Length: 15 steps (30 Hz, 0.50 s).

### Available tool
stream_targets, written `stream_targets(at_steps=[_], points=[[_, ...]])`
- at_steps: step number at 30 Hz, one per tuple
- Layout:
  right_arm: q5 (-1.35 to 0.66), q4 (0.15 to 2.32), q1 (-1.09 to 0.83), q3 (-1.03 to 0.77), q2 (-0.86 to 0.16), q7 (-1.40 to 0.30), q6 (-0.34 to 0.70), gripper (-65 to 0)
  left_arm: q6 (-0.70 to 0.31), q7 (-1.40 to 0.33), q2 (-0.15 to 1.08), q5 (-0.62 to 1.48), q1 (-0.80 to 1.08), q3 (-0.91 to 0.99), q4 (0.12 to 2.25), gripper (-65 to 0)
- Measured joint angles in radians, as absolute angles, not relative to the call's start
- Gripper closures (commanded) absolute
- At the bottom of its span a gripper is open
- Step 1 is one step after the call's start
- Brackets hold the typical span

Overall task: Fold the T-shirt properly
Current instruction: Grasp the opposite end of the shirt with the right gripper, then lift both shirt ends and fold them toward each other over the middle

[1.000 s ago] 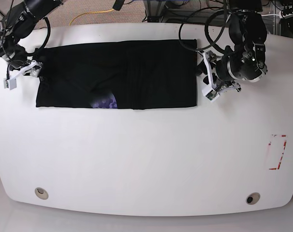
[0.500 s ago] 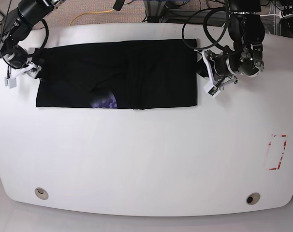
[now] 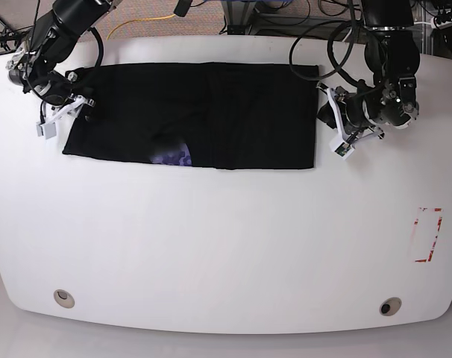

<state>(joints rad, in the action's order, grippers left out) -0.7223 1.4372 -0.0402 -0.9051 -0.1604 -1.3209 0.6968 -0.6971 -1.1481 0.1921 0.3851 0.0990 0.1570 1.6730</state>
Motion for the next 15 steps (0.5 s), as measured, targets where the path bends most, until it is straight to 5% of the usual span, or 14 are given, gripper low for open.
stream_targets(at_steps=[15], points=[[-0.866,1.791,-0.106,-0.867,-0.158,-1.414,0.692,0.0,-0.697,-1.107,0.163,0.396,0.053,0.160,1.576,-11.9]])
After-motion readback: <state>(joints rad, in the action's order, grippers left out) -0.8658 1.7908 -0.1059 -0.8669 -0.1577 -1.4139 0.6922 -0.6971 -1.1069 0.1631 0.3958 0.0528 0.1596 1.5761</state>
